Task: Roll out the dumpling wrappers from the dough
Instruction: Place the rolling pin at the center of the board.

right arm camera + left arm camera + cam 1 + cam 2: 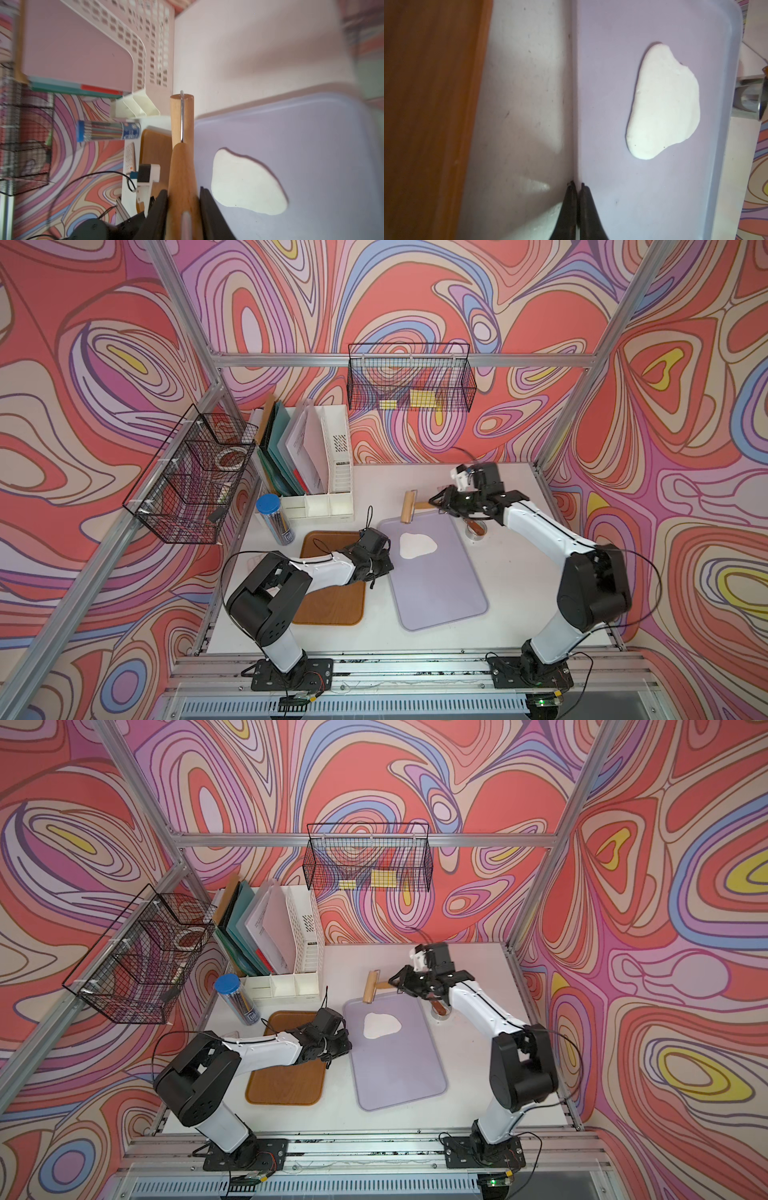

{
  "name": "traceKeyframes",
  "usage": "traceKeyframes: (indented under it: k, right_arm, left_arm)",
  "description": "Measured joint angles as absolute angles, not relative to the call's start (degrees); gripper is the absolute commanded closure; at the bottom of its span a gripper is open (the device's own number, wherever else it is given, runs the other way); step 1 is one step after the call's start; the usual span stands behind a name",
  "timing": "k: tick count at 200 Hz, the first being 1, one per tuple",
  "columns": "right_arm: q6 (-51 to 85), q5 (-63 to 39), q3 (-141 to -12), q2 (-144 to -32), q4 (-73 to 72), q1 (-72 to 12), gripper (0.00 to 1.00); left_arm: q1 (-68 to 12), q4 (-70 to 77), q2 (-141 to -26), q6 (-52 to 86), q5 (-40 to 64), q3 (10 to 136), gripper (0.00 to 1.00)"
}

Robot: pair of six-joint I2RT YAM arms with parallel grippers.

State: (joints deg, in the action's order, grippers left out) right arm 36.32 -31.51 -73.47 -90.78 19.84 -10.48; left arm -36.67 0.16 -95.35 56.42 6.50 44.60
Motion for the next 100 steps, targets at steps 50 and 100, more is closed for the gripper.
traceKeyframes:
  k: [50, 100]
  right_arm:
    - [37.5, -29.0, -60.5, -72.1, 17.4, 18.2, 1.00]
    - [41.9, -29.5, -46.4, -74.5, 14.2, 24.7, 1.00]
  left_arm:
    - [-36.8, -1.3, -94.3, 55.1, 7.4, 44.7, 0.58]
    - [-36.8, -9.6, -88.2, 51.5, 3.8, 45.5, 0.19]
